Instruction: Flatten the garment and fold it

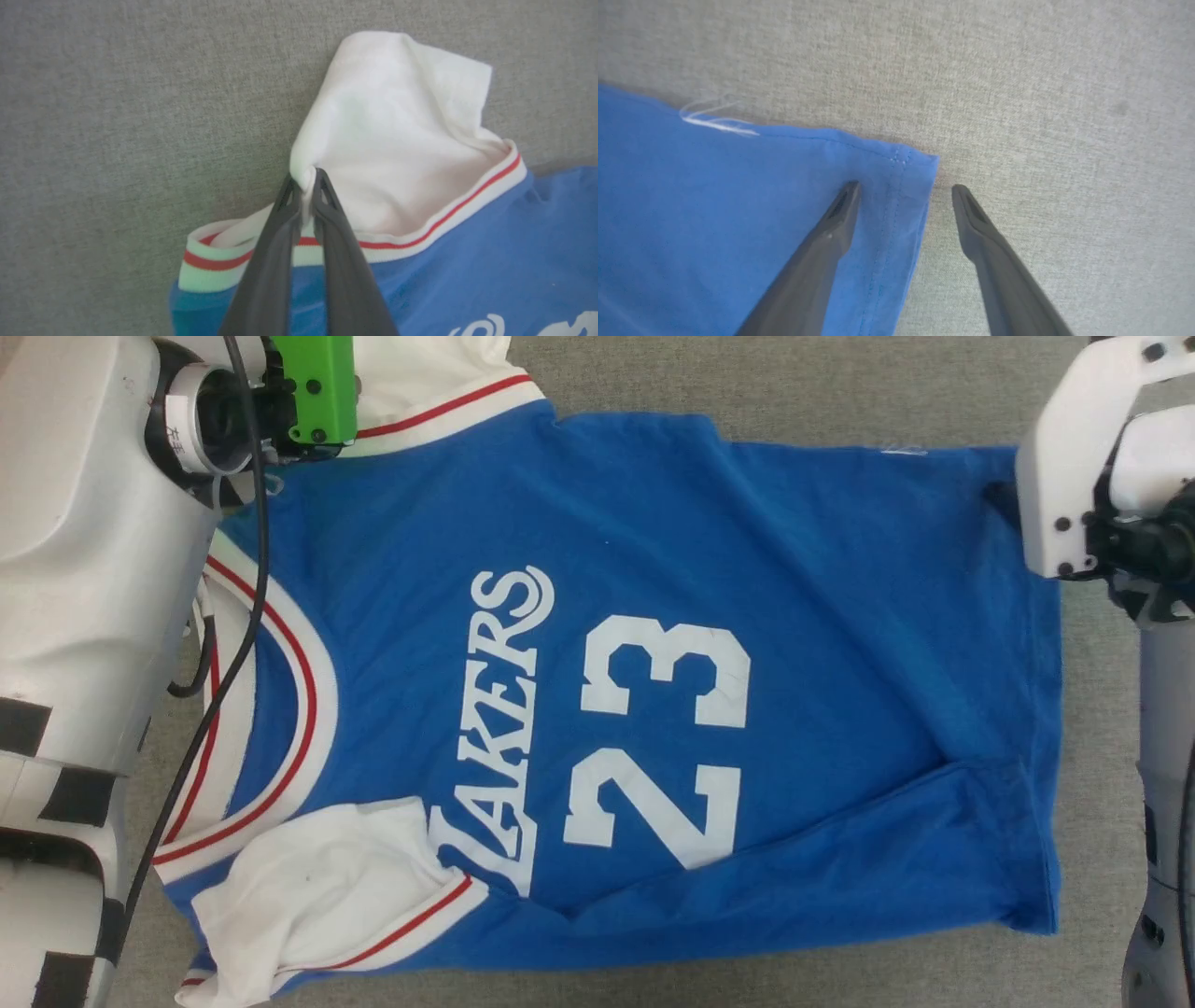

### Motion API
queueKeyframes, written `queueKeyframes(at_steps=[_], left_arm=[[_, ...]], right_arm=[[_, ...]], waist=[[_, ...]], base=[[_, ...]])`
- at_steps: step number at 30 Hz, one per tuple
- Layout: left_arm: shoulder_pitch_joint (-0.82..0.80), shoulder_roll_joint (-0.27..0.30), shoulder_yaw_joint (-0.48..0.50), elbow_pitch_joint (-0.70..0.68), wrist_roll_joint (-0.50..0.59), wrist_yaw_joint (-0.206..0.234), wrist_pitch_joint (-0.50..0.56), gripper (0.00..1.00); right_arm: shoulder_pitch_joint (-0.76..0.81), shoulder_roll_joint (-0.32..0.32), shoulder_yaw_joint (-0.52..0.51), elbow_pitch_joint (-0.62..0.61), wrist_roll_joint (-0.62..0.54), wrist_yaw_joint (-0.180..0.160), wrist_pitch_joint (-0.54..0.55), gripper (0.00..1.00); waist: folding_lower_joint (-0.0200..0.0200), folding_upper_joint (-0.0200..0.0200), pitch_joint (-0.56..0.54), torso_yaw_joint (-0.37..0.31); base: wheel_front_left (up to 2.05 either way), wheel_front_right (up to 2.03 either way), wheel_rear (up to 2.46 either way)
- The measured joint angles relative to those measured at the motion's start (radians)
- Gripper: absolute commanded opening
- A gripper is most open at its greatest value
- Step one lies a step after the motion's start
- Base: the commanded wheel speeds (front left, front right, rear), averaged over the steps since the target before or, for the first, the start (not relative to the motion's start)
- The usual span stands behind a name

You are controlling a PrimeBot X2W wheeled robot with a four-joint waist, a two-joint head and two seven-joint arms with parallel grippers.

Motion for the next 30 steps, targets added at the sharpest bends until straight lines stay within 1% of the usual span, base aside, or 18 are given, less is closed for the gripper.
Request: queueKeyframes(at_steps=[6,7,8,9,15,20,23,25,27,30], left_arm=[[0.000,0.000,-0.002,-0.006,-0.002,0.000,0.000,0.00],[0.000,0.000,-0.002,-0.006,-0.005,0.000,0.000,0.00],[0.000,0.000,-0.002,-0.006,-0.010,0.000,0.000,0.00],[0.000,0.001,-0.002,-0.006,-0.019,0.000,0.000,0.00],[0.001,0.003,-0.001,-0.007,-0.026,0.000,-0.008,0.00],[0.004,0.003,0.010,-0.012,-0.040,-0.005,-0.036,0.00],[0.018,0.001,0.022,-0.020,-0.055,-0.016,-0.059,0.00],[0.031,0.002,0.023,-0.028,-0.055,-0.033,-0.070,0.00],[0.055,0.001,0.025,-0.036,-0.066,-0.050,-0.083,0.00],[0.090,0.003,0.026,-0.045,-0.085,-0.063,-0.101,0.00]], right_arm=[[0.000,-0.017,0.056,0.010,-0.007,0.000,0.022,1.00],[0.000,-0.017,0.056,0.010,-0.002,0.000,0.028,0.95],[0.000,-0.019,0.057,0.010,-0.001,0.000,0.030,0.35],[0.000,-0.019,0.056,0.009,0.007,0.000,0.032,0.00],[0.007,-0.026,0.049,0.005,0.017,0.000,0.026,0.00],[0.008,-0.021,0.024,-0.001,0.030,0.000,-0.038,0.00],[0.011,-0.013,0.010,-0.001,0.044,0.000,-0.081,0.00],[0.025,-0.014,0.006,0.001,0.048,0.000,-0.105,0.00],[0.057,-0.020,0.002,0.005,0.057,0.000,-0.126,0.00],[0.101,-0.031,-0.004,0.009,0.071,0.000,-0.149,0.00]], waist=[[0.0000,0.0000,0.009,0.010],[0.0000,0.0000,0.008,0.010],[0.0000,0.0000,0.007,0.011],[0.0000,0.0000,0.006,0.012],[0.0000,0.0000,-0.006,0.011],[0.0000,0.0000,-0.026,0.006],[0.0000,0.0000,-0.047,0.007],[0.0000,0.0000,-0.064,0.009],[0.0000,0.0000,-0.089,0.012],[0.0000,0.0000,-0.123,0.017]], base=[[0.00,0.00,0.00],[0.00,0.00,0.00],[0.00,0.00,0.00],[0.00,0.00,0.00],[0.00,0.00,0.00],[0.00,0.00,0.00],[0.00,0.00,0.00],[0.00,0.00,0.00],[0.00,0.00,0.00],[0.00,0.00,0.00]])
